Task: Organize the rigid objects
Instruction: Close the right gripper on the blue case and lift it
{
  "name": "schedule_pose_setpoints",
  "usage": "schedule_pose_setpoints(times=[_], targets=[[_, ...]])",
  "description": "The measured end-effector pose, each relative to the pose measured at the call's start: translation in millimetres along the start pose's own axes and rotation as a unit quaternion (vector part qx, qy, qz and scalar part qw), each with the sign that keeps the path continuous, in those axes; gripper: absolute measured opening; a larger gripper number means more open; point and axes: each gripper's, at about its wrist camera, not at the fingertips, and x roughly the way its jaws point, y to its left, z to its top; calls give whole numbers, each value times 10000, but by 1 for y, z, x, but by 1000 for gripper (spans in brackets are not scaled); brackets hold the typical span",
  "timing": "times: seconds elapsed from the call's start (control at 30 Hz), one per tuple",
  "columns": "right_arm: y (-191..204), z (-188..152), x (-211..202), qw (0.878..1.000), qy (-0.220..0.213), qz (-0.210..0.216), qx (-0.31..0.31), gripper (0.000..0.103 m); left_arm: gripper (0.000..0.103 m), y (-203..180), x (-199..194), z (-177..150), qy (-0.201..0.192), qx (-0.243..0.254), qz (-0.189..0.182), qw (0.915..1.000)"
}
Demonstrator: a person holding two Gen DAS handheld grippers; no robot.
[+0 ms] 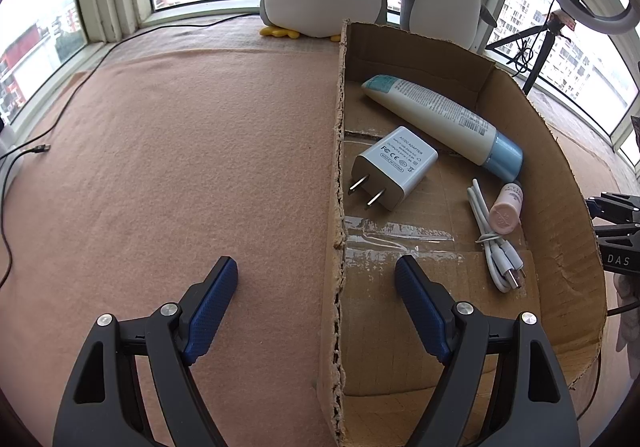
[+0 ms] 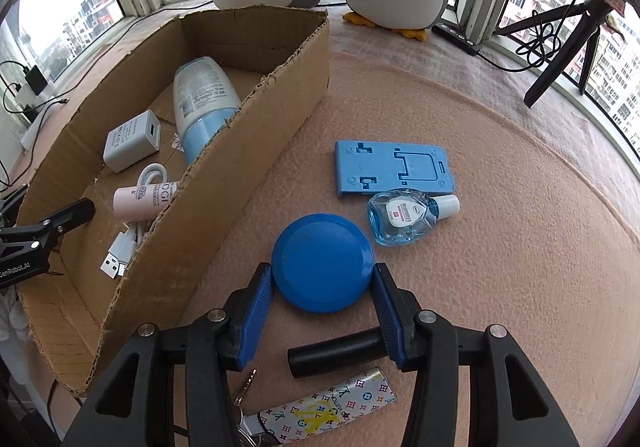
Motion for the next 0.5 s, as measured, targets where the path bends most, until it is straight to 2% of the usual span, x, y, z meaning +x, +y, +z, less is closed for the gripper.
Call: schedule_pose_setpoints(times=[0.27, 0.5], targets=[[-6, -11, -33, 9984, -372, 74, 420, 45, 82, 0, 0, 0, -1, -4, -4, 10000], [13, 8, -74, 9964, -805, 162, 215, 45, 82, -2, -1, 0, -6, -5, -10, 10000]])
